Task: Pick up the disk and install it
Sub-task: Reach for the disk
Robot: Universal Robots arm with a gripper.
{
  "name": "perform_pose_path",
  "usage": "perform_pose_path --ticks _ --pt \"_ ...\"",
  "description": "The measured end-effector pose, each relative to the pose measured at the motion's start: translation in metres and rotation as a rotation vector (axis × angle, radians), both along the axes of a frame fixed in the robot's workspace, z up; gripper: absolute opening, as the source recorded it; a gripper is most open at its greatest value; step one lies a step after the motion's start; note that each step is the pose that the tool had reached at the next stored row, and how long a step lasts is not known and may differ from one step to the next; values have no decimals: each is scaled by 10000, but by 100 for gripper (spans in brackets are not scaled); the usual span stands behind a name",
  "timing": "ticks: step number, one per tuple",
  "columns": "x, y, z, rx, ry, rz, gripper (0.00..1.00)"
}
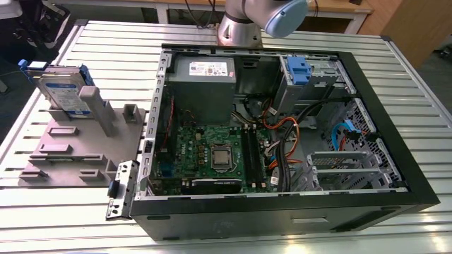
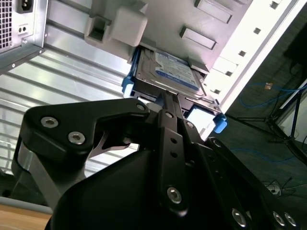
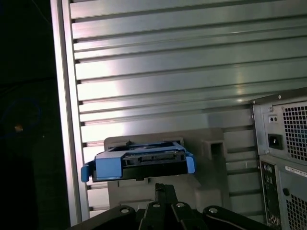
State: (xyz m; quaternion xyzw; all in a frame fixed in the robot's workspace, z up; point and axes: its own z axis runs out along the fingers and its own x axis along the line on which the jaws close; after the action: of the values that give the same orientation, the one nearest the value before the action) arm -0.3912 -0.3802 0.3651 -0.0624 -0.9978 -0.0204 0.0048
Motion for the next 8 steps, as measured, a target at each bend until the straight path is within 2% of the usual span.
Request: perform_pose_path --ticks 3,8 --pt "-58 18 -27 2 -3 -1 11" --pt "-90 46 -77 1 -2 0 11"
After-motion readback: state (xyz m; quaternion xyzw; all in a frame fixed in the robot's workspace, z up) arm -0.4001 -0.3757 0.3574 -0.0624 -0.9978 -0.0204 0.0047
